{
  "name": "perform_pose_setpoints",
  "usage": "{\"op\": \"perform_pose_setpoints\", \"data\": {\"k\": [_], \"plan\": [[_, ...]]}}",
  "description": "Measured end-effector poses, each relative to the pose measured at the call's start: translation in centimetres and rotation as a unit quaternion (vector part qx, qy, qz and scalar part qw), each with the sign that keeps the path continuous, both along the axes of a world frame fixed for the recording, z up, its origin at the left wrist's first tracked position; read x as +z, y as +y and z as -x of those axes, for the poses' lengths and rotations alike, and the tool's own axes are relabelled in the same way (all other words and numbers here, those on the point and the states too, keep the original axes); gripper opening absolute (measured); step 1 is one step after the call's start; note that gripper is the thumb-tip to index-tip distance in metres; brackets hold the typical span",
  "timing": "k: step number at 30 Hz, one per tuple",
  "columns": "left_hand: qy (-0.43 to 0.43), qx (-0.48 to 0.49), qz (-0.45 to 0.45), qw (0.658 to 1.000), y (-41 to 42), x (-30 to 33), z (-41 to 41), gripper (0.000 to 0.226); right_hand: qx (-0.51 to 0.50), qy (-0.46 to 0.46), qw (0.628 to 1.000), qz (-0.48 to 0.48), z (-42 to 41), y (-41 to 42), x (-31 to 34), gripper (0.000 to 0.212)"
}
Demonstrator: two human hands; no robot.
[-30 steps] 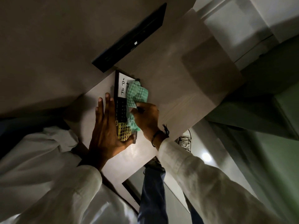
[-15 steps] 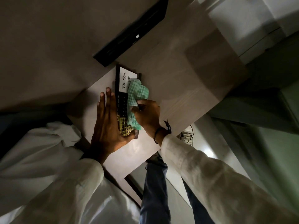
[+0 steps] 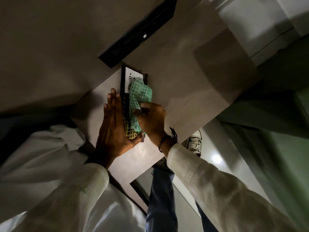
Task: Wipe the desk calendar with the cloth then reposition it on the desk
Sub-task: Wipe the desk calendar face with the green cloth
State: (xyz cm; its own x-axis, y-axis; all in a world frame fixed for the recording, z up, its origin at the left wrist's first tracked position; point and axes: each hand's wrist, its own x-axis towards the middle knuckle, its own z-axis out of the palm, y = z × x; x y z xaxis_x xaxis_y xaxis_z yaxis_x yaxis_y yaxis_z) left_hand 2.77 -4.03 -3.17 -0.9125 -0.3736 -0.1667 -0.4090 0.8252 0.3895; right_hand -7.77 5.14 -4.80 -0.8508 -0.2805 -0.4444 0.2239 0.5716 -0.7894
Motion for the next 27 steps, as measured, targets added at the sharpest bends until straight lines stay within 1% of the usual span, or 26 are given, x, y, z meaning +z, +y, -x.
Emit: {"op": "perform_pose_setpoints", "data": {"k": [4, 6, 8, 9, 11, 13, 14, 17, 19, 21, 23, 25, 27], "plan": [[-0.004, 0.009, -0.007, 1.000, 0.2, 0.0, 0.0, 0.143, -0.011, -0.023, 0.999, -0.041, 1.0, 0.3, -0.6, 0.021], [0.002, 0.009, -0.009, 1.000, 0.2, 0.1, 0.0, 0.141, -0.030, -0.032, 0.999, -0.009, 1.0, -0.3, 0.0, 0.014], [0.013, 0.003, 0.001, 1.000, 0.1, 0.2, 0.0, 0.136, -0.025, -0.038, 0.998, 0.042, 0.4, -0.6, 0.5, 0.007], [0.016, 0.001, 0.006, 1.000, 0.2, 0.3, 0.0, 0.133, -0.018, -0.035, 0.998, 0.044, 0.2, -0.5, 0.5, 0.007], [0.006, 0.002, 0.001, 1.000, 0.2, 0.6, 0.2, 0.135, -0.024, -0.043, 0.999, 0.009, 0.6, 0.0, -0.1, 0.008], [-0.003, 0.010, -0.012, 1.000, 0.3, 0.9, 0.5, 0.141, -0.034, -0.049, 0.998, -0.013, 1.3, 0.1, -0.6, 0.018], [-0.001, 0.011, -0.014, 1.000, 0.4, 1.0, 0.6, 0.141, -0.035, -0.041, 0.999, -0.006, 1.4, -0.1, -0.6, 0.022], [0.014, -0.004, -0.007, 1.000, 0.3, 0.9, 0.6, 0.131, -0.033, -0.014, 0.999, 0.027, 1.0, -0.7, 0.2, 0.015], [0.010, -0.004, -0.001, 1.000, 0.2, 0.9, 0.5, 0.130, -0.026, -0.010, 0.999, 0.023, 0.8, -0.4, 0.0, 0.023], [0.004, 0.001, -0.004, 1.000, 0.3, 1.0, 0.6, 0.134, -0.028, -0.011, 1.000, 0.000, 1.2, -0.3, -0.4, 0.032], [0.009, -0.003, 0.000, 1.000, 0.3, 0.9, 0.6, 0.135, -0.026, -0.003, 1.000, -0.006, 1.5, -0.9, -0.2, 0.029], [0.020, -0.002, 0.000, 1.000, 0.2, 0.8, 0.6, 0.133, -0.022, 0.020, 0.999, 0.020, 1.2, -1.5, 0.4, 0.026], [0.020, -0.003, 0.002, 1.000, 0.1, 0.8, 0.6, 0.132, -0.021, 0.024, 0.999, 0.030, 0.8, -1.2, 0.4, 0.021]]}}
